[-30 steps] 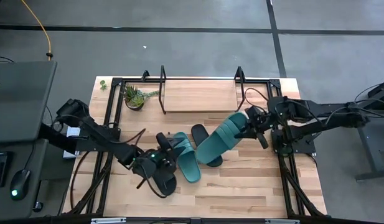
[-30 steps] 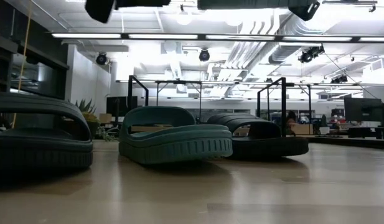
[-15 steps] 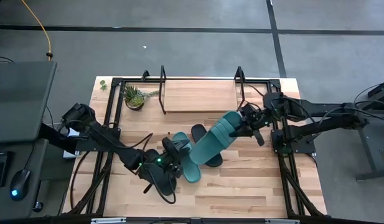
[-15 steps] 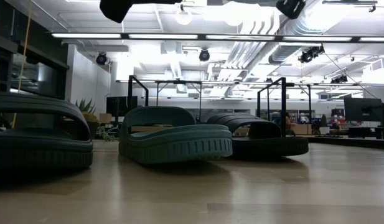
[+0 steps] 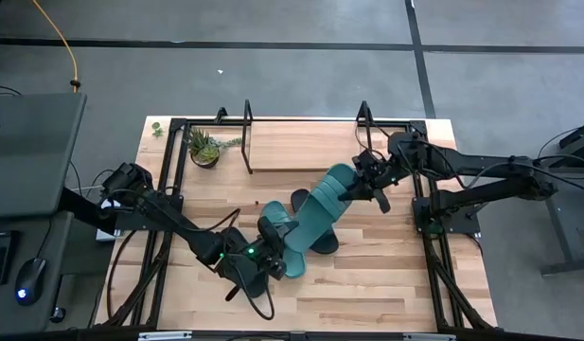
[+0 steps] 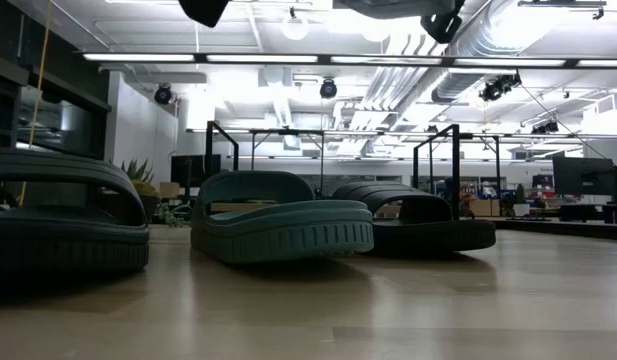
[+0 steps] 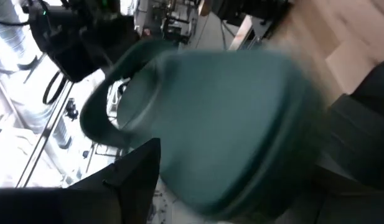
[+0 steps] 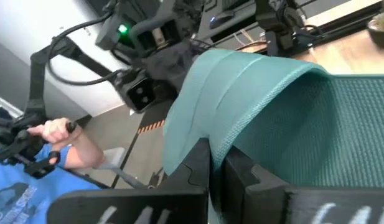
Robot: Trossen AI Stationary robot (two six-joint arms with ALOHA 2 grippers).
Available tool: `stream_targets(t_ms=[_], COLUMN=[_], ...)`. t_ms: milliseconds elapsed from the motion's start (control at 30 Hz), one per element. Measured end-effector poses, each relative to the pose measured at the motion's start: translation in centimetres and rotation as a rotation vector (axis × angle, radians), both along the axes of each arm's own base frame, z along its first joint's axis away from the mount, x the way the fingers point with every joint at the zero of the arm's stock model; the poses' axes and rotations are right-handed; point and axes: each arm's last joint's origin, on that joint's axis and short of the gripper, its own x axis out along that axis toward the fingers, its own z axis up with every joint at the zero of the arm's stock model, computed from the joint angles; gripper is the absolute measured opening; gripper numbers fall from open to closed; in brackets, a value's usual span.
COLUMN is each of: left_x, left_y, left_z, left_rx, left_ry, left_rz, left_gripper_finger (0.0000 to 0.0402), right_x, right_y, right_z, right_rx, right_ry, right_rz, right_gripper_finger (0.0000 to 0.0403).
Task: Pick and place slides into the shelf
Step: Put the right green slide on the shelf
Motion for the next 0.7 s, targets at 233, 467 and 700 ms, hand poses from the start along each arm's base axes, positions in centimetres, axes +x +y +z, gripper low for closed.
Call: stream_targets(t_ms=[233,467,700], left_x=[0.10,0.13,0.13], left_y=[-0.10,-0.14,-0.18], left_z=[0.11,0.10,0.19], left_rx=[-0.020,-0.029,-0.034], left_ry=[-0.009,-0.010,-0.016], left_rz=[-0.031,-0.050,-0.056], left_gripper_finger=[0.0240,0.0165,0.0062], right_x=[0.34,0.42,0.45], right_y=[-0.27,-0.28,-0.33], right_z=[-0.07,0.00,-0.01], right_rx=[-0.002,-0.004,-0.028], right_ry=[-0.014,-0.025,-0.033], right_rz=[0.012,0.013,0.006], right_gripper_finger=[0.0000,0.0000,0.0000])
